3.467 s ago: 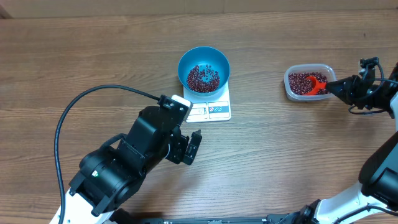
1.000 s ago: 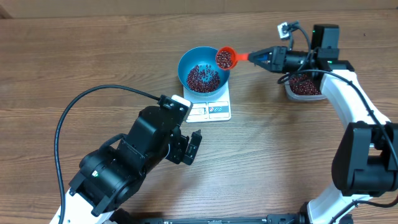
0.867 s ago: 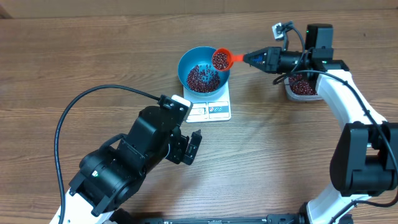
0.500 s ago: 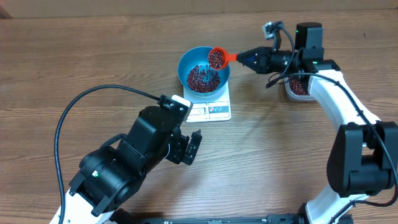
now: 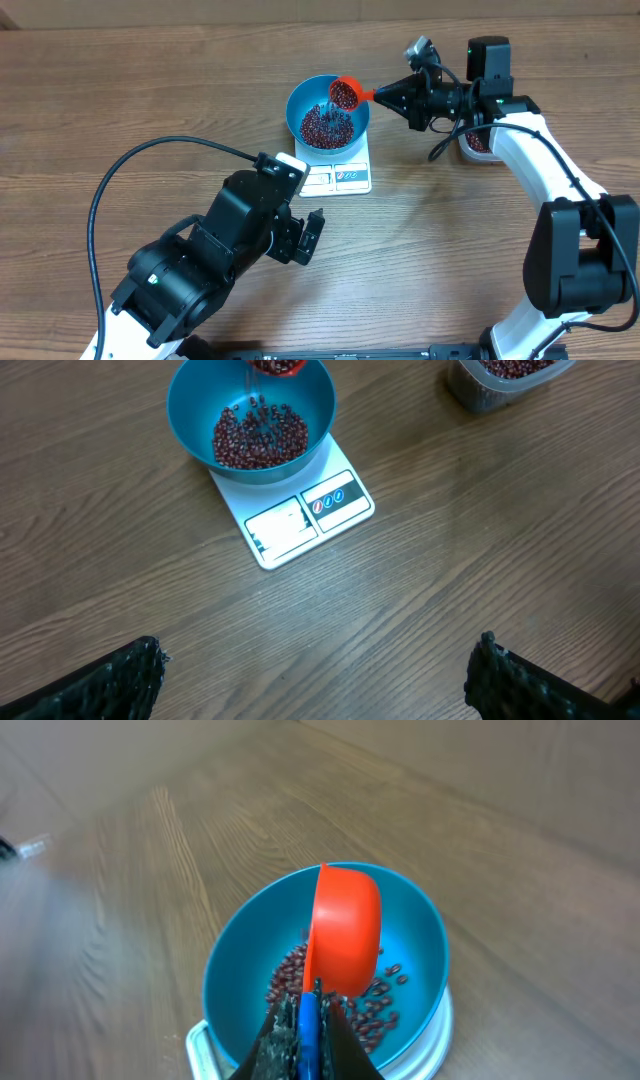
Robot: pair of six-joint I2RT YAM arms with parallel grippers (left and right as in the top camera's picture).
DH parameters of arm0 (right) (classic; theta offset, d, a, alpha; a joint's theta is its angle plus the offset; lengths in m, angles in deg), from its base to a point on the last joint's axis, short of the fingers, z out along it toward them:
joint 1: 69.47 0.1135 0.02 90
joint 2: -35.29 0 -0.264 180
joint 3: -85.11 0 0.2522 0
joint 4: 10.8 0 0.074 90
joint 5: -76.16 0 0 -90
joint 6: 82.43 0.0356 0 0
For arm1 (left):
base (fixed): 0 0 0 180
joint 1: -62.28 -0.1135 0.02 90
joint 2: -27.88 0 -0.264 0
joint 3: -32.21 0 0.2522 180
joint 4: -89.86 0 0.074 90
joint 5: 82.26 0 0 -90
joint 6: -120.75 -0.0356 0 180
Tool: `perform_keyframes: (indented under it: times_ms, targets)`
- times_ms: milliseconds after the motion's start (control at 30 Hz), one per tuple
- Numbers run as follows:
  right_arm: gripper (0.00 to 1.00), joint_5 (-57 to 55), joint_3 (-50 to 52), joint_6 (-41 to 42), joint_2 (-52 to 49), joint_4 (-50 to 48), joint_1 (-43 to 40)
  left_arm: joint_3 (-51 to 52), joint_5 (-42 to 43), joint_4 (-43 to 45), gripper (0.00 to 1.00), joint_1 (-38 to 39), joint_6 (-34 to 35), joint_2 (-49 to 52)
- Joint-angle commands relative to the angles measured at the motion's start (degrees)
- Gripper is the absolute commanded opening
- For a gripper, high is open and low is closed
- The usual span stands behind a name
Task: Scoop item into bowl and weigh 150g on scale
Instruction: 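Tip the scoop to pour beans into the teal bowl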
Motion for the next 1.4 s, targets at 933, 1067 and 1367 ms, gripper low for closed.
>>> perform_keyframes:
  times_ms: [933,1067,1367]
  targets:
    - [0.04,4.26,0.09,-35.34,-0.33,-0.57,0.24,0.13,-0.59,-0.15,0.99,0.37,-0.85,0.28]
    - [0.04,10.51,0.09,-33.09,-0.15,-0.61,0.24,0.13,-0.59,-0.15,0.99,0.37,-0.85,0.28]
    - [0.04,12.79,0.09,-8.98,2.34,-0.63,-0.13,0.13,-0.59,-0.15,0.99,0.37,-0.85,0.28]
